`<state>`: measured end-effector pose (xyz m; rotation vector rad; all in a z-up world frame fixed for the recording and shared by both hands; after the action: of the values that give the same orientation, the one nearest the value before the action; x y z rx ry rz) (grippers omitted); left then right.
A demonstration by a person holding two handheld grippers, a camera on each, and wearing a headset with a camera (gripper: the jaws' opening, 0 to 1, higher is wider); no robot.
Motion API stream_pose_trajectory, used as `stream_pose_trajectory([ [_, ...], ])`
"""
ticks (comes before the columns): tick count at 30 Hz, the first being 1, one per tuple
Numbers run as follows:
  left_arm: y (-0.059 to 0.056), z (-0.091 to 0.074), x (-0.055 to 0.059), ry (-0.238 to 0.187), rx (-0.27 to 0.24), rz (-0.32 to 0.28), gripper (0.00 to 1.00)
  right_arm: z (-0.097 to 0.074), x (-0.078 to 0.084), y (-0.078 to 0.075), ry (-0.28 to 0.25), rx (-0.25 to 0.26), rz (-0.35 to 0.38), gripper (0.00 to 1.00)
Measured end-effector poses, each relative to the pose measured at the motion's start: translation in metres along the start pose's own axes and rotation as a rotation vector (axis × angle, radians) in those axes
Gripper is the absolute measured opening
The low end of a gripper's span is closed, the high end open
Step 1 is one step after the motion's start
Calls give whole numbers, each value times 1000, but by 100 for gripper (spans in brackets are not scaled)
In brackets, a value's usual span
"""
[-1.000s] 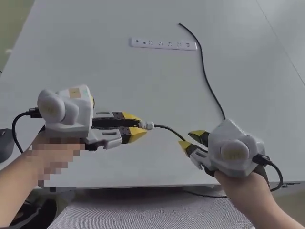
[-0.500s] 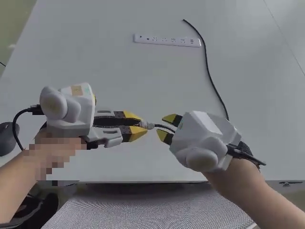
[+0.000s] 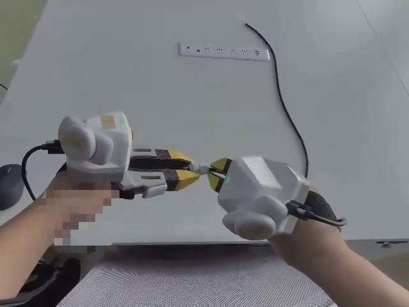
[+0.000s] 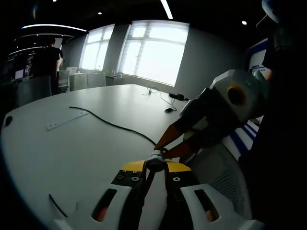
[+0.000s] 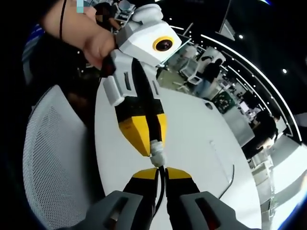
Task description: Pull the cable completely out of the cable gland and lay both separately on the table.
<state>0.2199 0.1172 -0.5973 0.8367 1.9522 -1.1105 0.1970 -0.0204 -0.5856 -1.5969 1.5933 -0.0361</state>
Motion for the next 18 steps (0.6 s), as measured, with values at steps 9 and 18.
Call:
stream_pose_trajectory([
  [9,1,3,0,4,4,4,15,2,7,0,3,1,69,0],
  [18,3,4,-1,8,3,5,15,5,23,0,26,1,165,0],
])
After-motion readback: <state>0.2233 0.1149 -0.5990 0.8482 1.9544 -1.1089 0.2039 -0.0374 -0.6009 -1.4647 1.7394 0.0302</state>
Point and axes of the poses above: the centre of the closed fingertips' face, and the gripper's own axes: z roughly forward along the fingers, y roughly to its left, x roughly out of its underside, the point moved 9 cm from there along -z, roughly backward along the fingers, and after that the axes turned 11 degrees about -z, right-handed, at the moved point
